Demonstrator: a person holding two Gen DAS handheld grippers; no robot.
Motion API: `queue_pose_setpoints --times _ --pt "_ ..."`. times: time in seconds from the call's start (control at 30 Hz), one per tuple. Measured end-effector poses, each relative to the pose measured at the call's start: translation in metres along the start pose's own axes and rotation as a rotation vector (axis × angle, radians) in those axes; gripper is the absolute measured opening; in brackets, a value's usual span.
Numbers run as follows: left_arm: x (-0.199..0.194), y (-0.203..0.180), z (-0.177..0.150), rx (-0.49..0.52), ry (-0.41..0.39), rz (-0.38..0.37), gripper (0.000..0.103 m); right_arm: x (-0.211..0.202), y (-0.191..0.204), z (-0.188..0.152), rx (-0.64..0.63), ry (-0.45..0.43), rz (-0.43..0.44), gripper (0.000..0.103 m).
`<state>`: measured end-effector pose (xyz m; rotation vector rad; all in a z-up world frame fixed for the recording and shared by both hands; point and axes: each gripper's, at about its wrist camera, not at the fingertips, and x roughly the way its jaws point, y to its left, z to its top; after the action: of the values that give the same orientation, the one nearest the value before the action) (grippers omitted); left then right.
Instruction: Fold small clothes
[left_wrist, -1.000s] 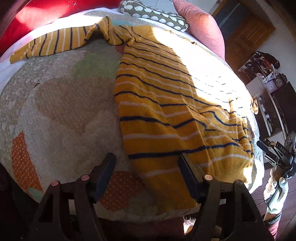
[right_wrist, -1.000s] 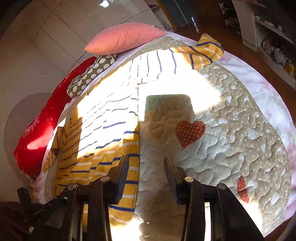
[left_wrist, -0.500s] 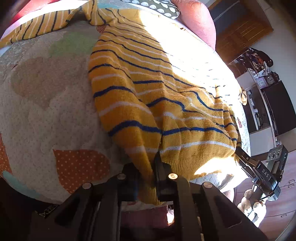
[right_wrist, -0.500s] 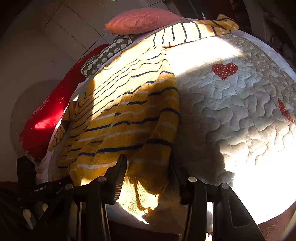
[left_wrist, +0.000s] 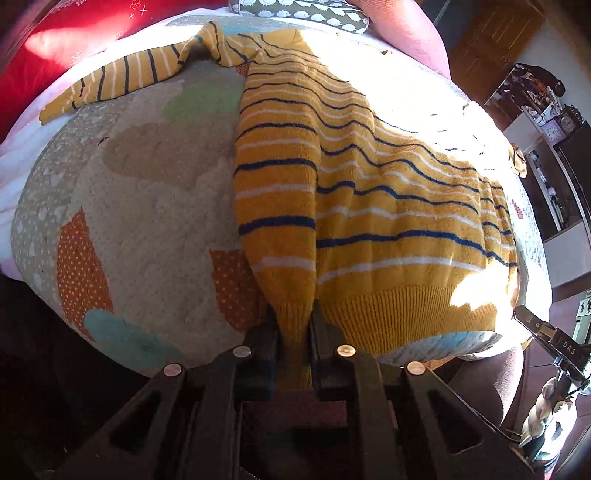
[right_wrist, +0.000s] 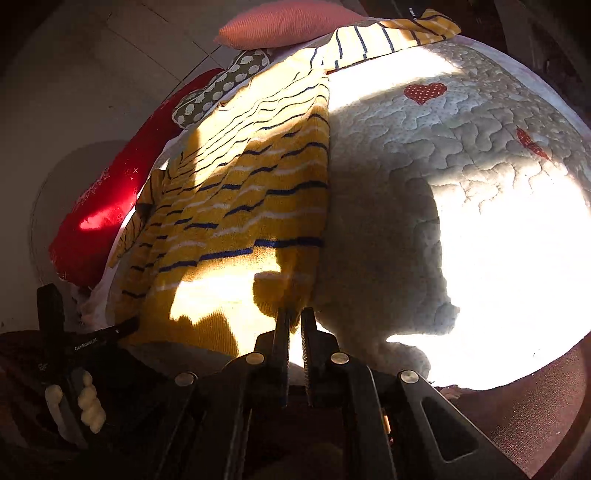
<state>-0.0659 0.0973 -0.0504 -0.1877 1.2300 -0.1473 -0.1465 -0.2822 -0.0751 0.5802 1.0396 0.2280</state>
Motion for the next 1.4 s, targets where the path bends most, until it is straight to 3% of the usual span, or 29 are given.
queue_pose_setpoints --times 0.1,0.23,0.3,0.37,0.47,0.6,0.73,0.77,0.83,0.9,0.93,1.07,1.13,1.27,1.4 --pt "-0.014 0.019 -0.003 -0.041 -0.034 -0.064 0.020 -0.018 -0.003 0.000 -0.007 -0.041 -0.016 0.008" --pt "-0.047 0.041 -0.007 -0.053 -0.150 0.024 0.022 -0.046 0.018 0.016 -0.099 -0.140 -0.068 0.008" --pt "-0.063 0.047 -0.004 -0.067 -0.201 0.047 0.029 -0.045 0.035 0.027 -0.144 -0.160 -0.053 0.008" --pt "-0.075 0.045 0.004 -0.072 -0.251 0.045 0.044 -0.030 0.054 0.039 -0.157 -0.145 -0.006 0.008" --pt "-0.077 0.031 0.018 -0.045 -0.282 0.041 0.046 0.006 0.072 0.051 -0.160 -0.098 0.071 0.008" --pt "-0.057 0.002 0.031 0.026 -0.264 0.017 0.046 0.051 0.078 0.056 -0.142 -0.025 0.120 0.008" --pt "-0.023 -0.020 0.035 0.071 -0.192 0.034 0.046 0.059 0.035 0.053 -0.057 -0.024 0.002 0.008" --pt "-0.016 -0.020 0.034 0.073 -0.170 0.039 0.046 0.052 0.017 0.050 -0.012 -0.040 0.009 0.008" --pt "-0.006 -0.017 0.034 0.065 -0.131 0.045 0.046 0.031 -0.019 0.045 0.098 -0.085 0.015 0.008" --pt "-0.006 -0.015 0.035 0.065 -0.123 0.035 0.046 0.009 -0.049 0.048 0.156 -0.156 -0.103 0.008" --pt "-0.008 -0.016 0.037 0.072 -0.130 0.033 0.046 0.001 -0.063 0.051 0.185 -0.190 -0.114 0.009" --pt "-0.029 -0.027 0.051 0.086 -0.208 0.049 0.049 -0.022 -0.106 0.091 0.323 -0.289 -0.048 0.019" --pt "-0.038 -0.030 0.058 0.075 -0.246 0.042 0.056 -0.028 -0.115 0.118 0.338 -0.342 -0.038 0.034" --pt "-0.045 -0.034 0.071 0.058 -0.269 0.029 0.061 -0.021 -0.133 0.170 0.369 -0.397 -0.022 0.036" --pt "-0.040 -0.041 0.079 0.062 -0.250 0.003 0.061 -0.012 -0.160 0.217 0.375 -0.417 -0.108 0.036"
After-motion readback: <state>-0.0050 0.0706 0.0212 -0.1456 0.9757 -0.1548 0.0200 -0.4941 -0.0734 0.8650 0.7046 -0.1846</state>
